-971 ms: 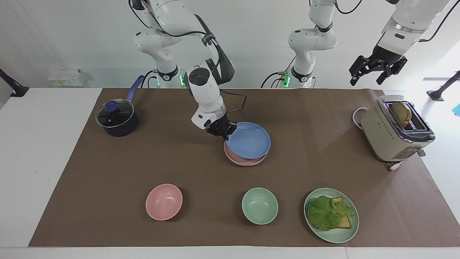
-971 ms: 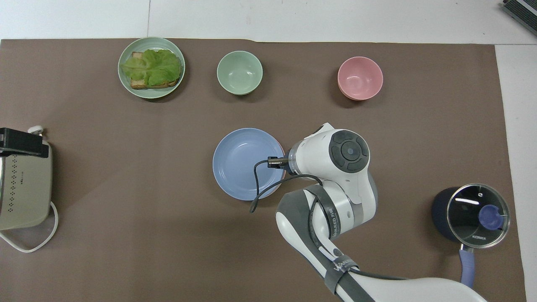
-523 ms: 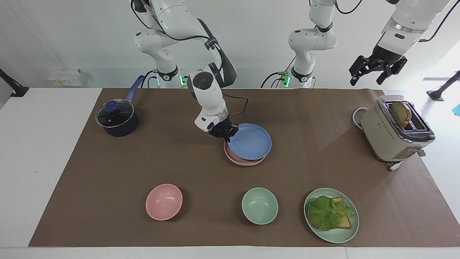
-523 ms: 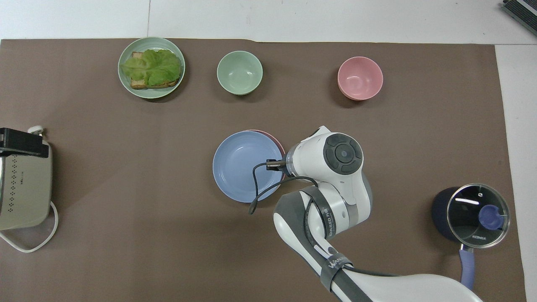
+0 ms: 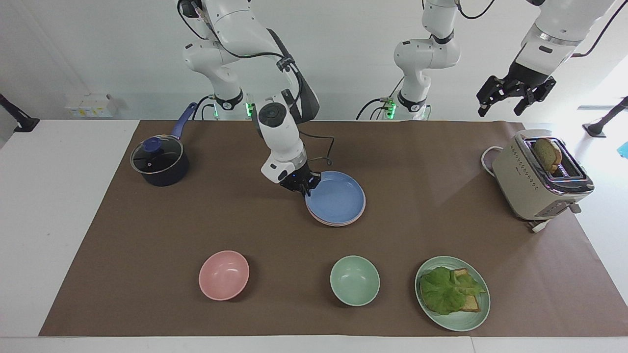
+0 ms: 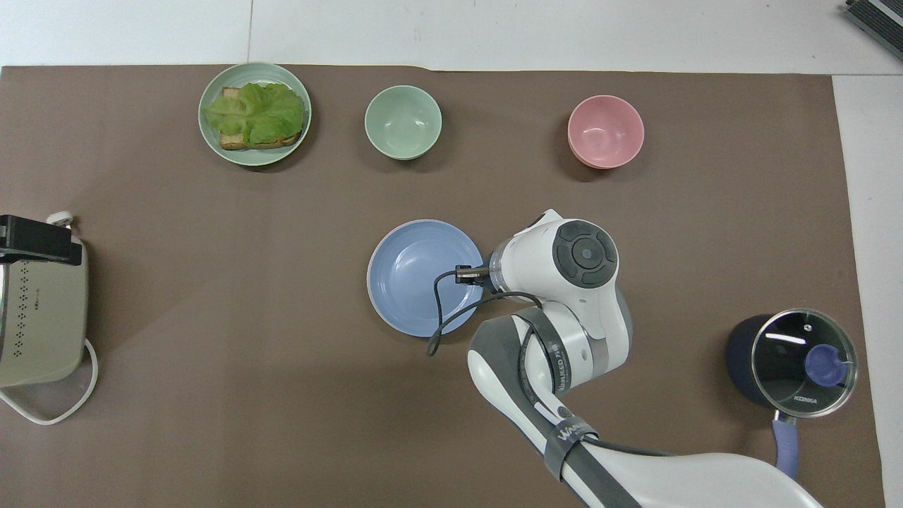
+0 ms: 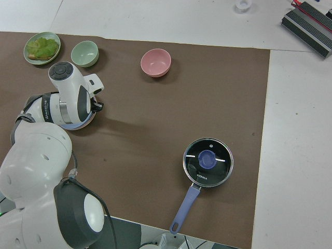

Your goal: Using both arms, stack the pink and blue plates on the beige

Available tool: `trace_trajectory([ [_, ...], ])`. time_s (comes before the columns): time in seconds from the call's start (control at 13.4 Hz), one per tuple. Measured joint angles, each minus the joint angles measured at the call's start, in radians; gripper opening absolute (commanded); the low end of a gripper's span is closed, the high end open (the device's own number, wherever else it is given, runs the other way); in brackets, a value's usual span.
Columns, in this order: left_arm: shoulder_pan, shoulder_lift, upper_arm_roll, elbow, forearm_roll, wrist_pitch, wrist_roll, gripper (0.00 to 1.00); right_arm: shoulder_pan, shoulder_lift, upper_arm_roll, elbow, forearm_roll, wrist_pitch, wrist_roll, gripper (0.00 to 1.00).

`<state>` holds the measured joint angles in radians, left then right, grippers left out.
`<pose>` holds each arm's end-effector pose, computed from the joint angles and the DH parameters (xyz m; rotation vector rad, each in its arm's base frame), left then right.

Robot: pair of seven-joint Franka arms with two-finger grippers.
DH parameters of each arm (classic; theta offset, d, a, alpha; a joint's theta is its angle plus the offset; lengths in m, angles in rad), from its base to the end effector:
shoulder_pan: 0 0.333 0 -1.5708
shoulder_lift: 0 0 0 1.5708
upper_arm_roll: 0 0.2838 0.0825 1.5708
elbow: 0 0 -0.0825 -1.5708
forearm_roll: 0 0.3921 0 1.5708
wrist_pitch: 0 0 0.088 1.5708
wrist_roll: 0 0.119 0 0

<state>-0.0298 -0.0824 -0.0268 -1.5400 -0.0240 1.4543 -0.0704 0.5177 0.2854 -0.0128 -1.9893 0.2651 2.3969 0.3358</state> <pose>0.5257 -0.0335 0.6296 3.1202 0.0174 -0.0073 0.5349 0.3006 0.2843 -2.9202 0.0214 -0.0506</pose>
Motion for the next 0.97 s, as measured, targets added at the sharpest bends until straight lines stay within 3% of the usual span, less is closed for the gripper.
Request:
trace_trajectory([
  [0.3,0.0,0.0,0.0,0.0,0.0,0.0,0.0,1.0,-0.006,-0.002,-0.01,0.012,-0.002,0.0,-0.005,1.0],
  [0.52,0.0,0.0,0.0,0.0,0.0,0.0,0.0,1.0,-0.066,-0.039,-0.014,0.031,-0.067,-0.018,-0.013,1.0],
  [0.97,0.0,0.0,0.0,0.0,0.0,0.0,0.0,1.0,-0.207,-0.166,-0.016,0.067,-0.171,-0.215,-0.071,1.0],
])
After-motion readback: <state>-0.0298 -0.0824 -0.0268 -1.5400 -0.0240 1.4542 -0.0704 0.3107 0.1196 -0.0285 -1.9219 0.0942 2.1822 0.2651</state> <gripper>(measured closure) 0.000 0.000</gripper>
